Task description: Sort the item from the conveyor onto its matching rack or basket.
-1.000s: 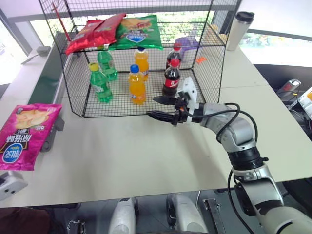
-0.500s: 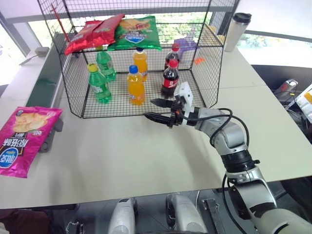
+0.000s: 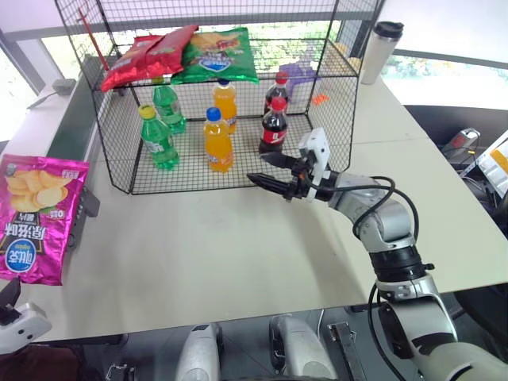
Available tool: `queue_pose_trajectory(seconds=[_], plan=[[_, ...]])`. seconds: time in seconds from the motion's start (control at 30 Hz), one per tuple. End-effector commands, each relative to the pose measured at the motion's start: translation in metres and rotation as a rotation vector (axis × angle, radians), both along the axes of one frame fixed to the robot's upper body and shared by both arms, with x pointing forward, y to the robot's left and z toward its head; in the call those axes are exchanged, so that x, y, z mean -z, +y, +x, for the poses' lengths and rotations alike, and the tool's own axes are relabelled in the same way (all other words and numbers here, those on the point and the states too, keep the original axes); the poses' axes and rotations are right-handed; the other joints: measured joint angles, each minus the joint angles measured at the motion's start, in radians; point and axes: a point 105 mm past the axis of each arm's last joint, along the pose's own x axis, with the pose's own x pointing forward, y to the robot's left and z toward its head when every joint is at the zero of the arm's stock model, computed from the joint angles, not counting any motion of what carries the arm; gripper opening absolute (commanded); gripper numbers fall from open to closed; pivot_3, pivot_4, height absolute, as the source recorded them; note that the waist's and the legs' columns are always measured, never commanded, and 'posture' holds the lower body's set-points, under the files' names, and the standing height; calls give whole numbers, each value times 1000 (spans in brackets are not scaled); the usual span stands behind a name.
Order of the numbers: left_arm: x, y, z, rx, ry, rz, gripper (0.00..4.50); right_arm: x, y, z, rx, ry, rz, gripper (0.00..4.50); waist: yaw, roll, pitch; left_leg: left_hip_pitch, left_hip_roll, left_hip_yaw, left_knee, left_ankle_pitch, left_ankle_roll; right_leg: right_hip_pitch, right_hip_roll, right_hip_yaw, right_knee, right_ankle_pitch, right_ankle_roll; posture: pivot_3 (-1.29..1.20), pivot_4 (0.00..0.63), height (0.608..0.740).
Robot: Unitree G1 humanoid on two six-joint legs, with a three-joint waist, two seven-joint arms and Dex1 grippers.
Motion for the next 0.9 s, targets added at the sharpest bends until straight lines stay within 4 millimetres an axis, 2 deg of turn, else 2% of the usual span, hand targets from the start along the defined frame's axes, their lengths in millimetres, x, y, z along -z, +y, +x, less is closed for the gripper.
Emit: queue_pose_trajectory(seconds=[0.03,0.2,0.3,0.43,0.57,0.63,0.7,0.9], plan=[[-21,-2,-8,0,-83,75,3623,-12,0,-4,-4,-50,19,3462,0,0,0,0,0,0,0,0,0,0,-1,0,0,0,0,0,150,740],[-43,-3,-26,-28,-143,134,3623,-8,3,-1,-1,-34,33,3462,-1,-1,0,0,0,0,0,0,0,0,-1,0,0,0,0,0,150,740],[-44,-4,-39,-56,-123,125,3623,-6,5,1,-4,-33,33,3462,-2,-1,-1,0,0,0,0,0,0,0,0,0,0,0,0,0,150,740],[-36,-3,-59,-99,-73,93,3623,-4,6,2,-4,-29,34,3462,-2,0,-1,0,0,1,0,0,0,0,0,0,0,0,0,0,150,740],[-15,-5,-64,-108,-16,16,3623,-3,7,1,-12,-28,37,3462,1,-1,-1,0,0,0,0,0,0,0,0,0,0,0,-1,0,150,740],[-5,-5,-62,-103,9,-6,3623,-4,7,2,-9,-29,39,3462,0,0,-1,0,0,1,0,0,0,0,0,0,0,0,-1,0,150,740],[-4,-4,-53,-90,-6,-6,3623,-5,6,2,-6,-32,39,3462,1,0,-1,0,0,1,0,0,0,0,0,0,0,0,-1,0,150,740],[10,4,-12,-45,15,-59,3623,-11,2,3,15,-53,45,3462,2,0,-2,0,-1,0,0,0,0,0,0,0,0,0,-1,0,150,740]])
